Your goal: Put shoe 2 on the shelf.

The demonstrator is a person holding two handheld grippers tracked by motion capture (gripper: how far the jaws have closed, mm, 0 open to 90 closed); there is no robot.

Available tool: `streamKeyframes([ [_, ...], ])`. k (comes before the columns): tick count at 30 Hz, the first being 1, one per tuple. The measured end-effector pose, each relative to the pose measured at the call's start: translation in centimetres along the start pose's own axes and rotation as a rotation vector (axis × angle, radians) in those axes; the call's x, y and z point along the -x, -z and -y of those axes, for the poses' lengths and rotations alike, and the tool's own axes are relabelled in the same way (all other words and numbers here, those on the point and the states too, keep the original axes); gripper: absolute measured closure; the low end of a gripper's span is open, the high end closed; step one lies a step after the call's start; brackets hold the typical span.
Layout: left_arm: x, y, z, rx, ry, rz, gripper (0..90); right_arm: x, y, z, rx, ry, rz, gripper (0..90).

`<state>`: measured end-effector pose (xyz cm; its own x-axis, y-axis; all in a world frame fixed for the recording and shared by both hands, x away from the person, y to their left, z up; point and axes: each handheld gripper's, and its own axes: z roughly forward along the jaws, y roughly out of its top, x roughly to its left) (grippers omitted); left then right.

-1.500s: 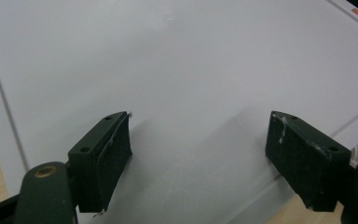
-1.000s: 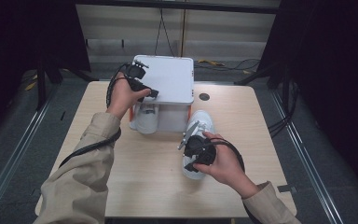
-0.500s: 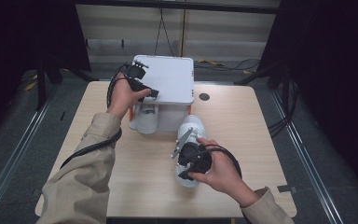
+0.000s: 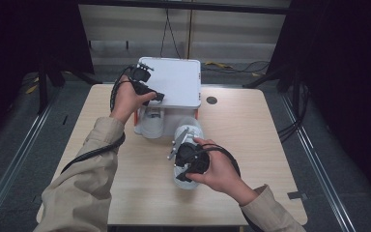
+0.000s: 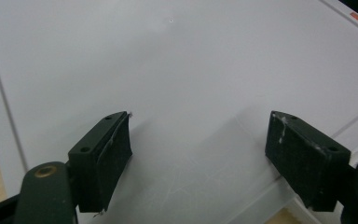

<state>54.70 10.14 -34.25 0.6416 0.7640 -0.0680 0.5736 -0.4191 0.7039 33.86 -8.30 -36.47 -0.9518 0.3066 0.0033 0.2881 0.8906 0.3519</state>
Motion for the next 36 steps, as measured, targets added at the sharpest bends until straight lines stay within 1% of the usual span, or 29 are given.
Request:
streamKeyframes([
  [2,0.0,0.0,0.0,0.001,0.0,0.0,21.9,-0.1,-0.1,-0.2,-0.009,0.019,0.003,68.8],
  [3,0.0,0.0,0.0,0.0,0.0,0.0,21.9,-0.2,-0.1,-0.3,-0.009,0.001,-0.005,68.8],
  [5,0.0,0.0,0.0,0.003,0.003,0.001,22.0,0.0,-0.2,-0.5,-0.005,-0.001,-0.008,68.5],
  [9,0.0,0.0,0.1,0.006,0.001,0.002,21.9,0.4,-0.6,-0.9,-0.009,0.012,-0.007,68.4],
  [10,0.0,0.0,0.1,0.004,0.0,0.002,22.0,0.8,-0.9,-1.1,-0.009,0.016,-0.01,68.5],
  [11,0.0,0.0,0.0,0.004,0.002,0.003,22.0,0.8,-0.9,-1.1,-0.009,0.016,-0.01,68.5],
  [12,0.0,0.0,0.0,0.003,0.003,0.003,22.0,0.9,-1.0,-1.2,-0.009,0.006,-0.009,68.5],
  [13,0.0,0.0,0.0,0.0,-0.001,0.002,22.0,1.4,-1.3,-1.5,-0.006,0.012,-0.011,68.4],
  [14,0.0,0.0,0.0,0.0,-0.001,0.002,22.0,1.4,-1.3,-1.5,-0.006,0.012,-0.011,68.4],
  [16,0.0,0.0,0.0,0.001,0.0,0.003,22.0,1.9,-1.8,-2.1,-0.008,0.016,-0.008,68.4],
  [17,0.0,0.0,0.0,0.002,-0.001,0.004,22.0,1.9,-1.8,-2.1,-0.008,0.016,-0.008,68.4],
  [18,0.0,0.0,0.0,0.003,0.001,0.005,22.0,2.4,-2.2,-2.5,-0.021,0.025,-0.003,68.3],
  [19,0.0,0.0,0.0,0.003,0.001,0.006,22.0,2.4,-2.2,-2.5,-0.021,0.025,-0.003,68.3],
  [20,-0.1,0.0,0.1,0.004,0.0,0.009,22.1,2.9,-2.6,-2.8,-0.02,0.037,-0.006,68.3],
  [22,-0.1,0.0,0.1,0.004,0.0,0.009,22.1,3.5,-3.0,-3.1,-0.02,0.041,-0.008,68.4],
  [23,-0.1,0.0,0.1,0.003,-0.001,0.008,22.1,3.5,-3.0,-3.1,-0.02,0.041,-0.008,68.4],
  [25,-0.1,0.0,0.0,0.003,-0.001,0.01,22.1,4.1,-3.4,-3.4,-0.028,0.053,0.005,68.3],
  [33,-0.1,0.0,0.1,0.004,-0.005,0.013,22.2,6.9,-5.0,-4.0,-0.047,0.065,0.04,68.6],
  [35,-0.1,0.0,0.1,0.005,-0.007,0.014,22.2,7.6,-5.4,-4.2,-0.034,0.065,0.034,68.8],
  [36,-0.1,0.0,0.1,0.005,-0.007,0.013,22.2,7.9,-5.6,-4.3,-0.026,0.052,0.025,68.8],
])
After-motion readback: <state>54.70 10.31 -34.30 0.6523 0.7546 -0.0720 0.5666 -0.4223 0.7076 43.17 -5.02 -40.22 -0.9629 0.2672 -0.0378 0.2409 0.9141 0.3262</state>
